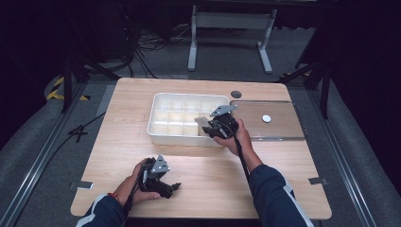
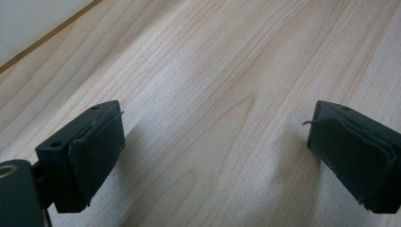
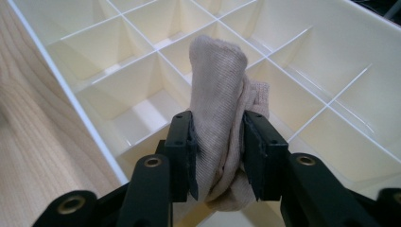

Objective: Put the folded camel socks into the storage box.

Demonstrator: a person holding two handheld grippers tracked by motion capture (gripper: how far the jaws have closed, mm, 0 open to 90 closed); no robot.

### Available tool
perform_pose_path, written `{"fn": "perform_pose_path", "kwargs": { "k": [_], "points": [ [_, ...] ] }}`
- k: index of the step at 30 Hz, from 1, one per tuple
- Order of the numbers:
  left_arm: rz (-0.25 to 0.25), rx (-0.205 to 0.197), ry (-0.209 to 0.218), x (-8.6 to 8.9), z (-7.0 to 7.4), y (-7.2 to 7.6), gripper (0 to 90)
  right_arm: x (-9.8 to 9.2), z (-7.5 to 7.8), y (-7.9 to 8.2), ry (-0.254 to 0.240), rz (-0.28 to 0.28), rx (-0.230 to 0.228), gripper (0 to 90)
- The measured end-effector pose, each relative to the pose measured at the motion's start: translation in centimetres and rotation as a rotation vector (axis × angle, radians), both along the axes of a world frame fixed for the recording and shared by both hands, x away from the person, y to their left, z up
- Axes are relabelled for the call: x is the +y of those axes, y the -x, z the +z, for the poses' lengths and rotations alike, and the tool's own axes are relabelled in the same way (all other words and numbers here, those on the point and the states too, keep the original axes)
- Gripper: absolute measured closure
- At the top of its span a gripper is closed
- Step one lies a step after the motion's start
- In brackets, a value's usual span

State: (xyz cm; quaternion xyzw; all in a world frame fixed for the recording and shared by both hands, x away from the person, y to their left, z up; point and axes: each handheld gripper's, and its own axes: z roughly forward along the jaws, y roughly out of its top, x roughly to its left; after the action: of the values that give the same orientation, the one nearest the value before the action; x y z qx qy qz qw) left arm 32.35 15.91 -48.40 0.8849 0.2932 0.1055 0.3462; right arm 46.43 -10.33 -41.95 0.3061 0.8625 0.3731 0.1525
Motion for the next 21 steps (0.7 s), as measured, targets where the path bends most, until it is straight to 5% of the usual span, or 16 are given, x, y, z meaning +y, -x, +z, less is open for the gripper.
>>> {"fn": "perform_pose_path", "kwargs": {
  "k": [5,11,21],
  "points": [
    [0.0,0.0,0.0,0.0,0.0,0.0,5.2,-0.12,0.16,-0.09,0.004,0.008,0.02,64.9],
    [0.0,-0.001,0.0,0.0,-0.01,0.0,5.2,0.45,0.52,0.16,0.075,0.029,-0.006,72.6],
    [-0.003,-0.005,-0.002,-0.01,0.0,-0.02,5.2,0.75,0.36,-0.44,0.105,0.051,0.064,73.9]
  ]
}}
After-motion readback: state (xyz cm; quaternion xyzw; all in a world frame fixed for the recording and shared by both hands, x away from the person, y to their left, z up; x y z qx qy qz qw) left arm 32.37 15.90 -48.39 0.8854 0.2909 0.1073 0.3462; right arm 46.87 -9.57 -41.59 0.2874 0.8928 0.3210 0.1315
